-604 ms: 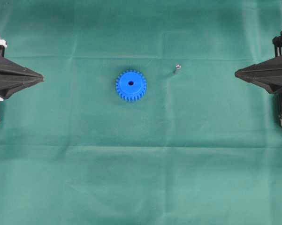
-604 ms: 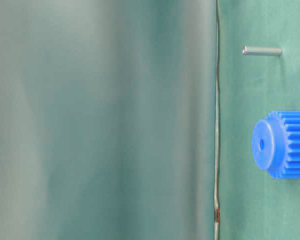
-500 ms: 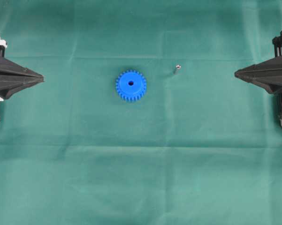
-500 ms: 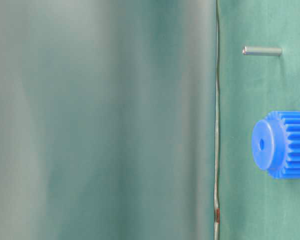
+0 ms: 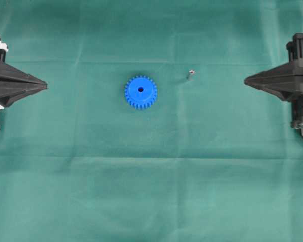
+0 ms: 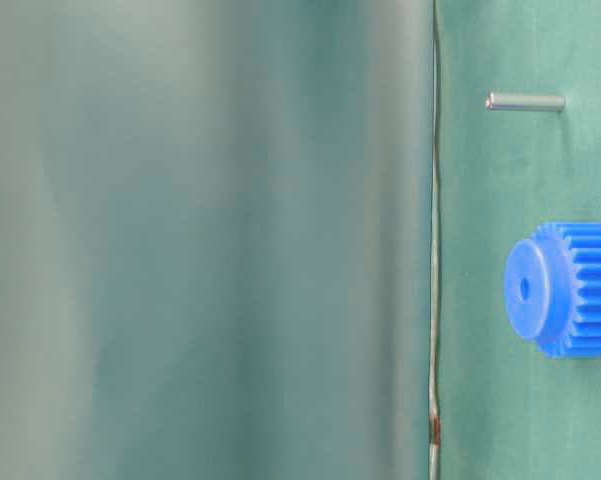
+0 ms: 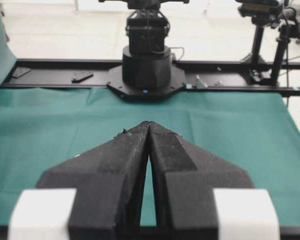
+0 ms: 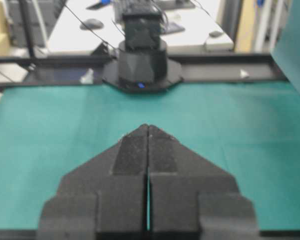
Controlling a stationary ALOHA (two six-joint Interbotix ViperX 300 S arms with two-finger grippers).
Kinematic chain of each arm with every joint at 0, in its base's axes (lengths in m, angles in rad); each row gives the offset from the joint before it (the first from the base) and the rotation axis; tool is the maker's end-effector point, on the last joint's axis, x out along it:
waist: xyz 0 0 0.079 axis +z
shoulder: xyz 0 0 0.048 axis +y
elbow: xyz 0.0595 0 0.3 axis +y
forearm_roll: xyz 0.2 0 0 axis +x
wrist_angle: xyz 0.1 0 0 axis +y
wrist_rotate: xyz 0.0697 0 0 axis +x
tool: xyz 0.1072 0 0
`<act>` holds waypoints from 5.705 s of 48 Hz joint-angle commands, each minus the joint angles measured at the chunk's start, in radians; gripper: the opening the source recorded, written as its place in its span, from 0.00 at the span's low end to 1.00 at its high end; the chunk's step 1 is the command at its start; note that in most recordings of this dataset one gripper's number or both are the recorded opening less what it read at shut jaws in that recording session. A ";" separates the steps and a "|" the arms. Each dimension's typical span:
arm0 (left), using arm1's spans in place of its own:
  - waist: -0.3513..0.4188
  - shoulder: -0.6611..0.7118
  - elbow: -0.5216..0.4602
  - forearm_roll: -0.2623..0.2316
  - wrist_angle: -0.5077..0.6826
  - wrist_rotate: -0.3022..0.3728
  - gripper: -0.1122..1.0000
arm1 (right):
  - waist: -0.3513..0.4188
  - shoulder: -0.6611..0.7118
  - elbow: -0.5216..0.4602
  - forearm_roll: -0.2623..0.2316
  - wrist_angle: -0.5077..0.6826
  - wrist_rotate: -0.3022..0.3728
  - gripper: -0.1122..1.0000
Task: Insert the shaft placed at a random location into the center hole of the medium gear at another random location.
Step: 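Move the open right gripper left over the upright silver shaft, then lower the right gripper and close it around the silver shaft, then lift the shaft and carry it left over the blue gear, then align the held shaft above the gear's center hole with the right gripper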
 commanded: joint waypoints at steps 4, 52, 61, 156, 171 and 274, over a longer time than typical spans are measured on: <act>-0.002 0.003 -0.026 0.003 -0.002 0.000 0.10 | -0.052 0.071 -0.014 0.023 -0.044 0.015 0.29; 0.002 0.011 -0.026 0.003 -0.002 0.002 0.10 | -0.204 0.833 -0.077 0.074 -0.330 0.014 0.88; 0.002 0.011 -0.025 0.003 0.000 0.002 0.10 | -0.206 0.896 -0.083 0.100 -0.360 0.014 0.87; 0.003 0.005 -0.026 0.003 0.017 0.000 0.10 | -0.209 0.630 -0.221 0.097 0.034 -0.031 0.22; 0.003 0.006 -0.026 0.003 0.018 0.000 0.10 | -0.184 0.669 -0.258 0.097 -0.015 -0.031 0.22; 0.005 0.005 -0.026 0.003 0.029 0.000 0.10 | -0.083 0.968 -0.531 0.110 -0.086 -0.025 0.22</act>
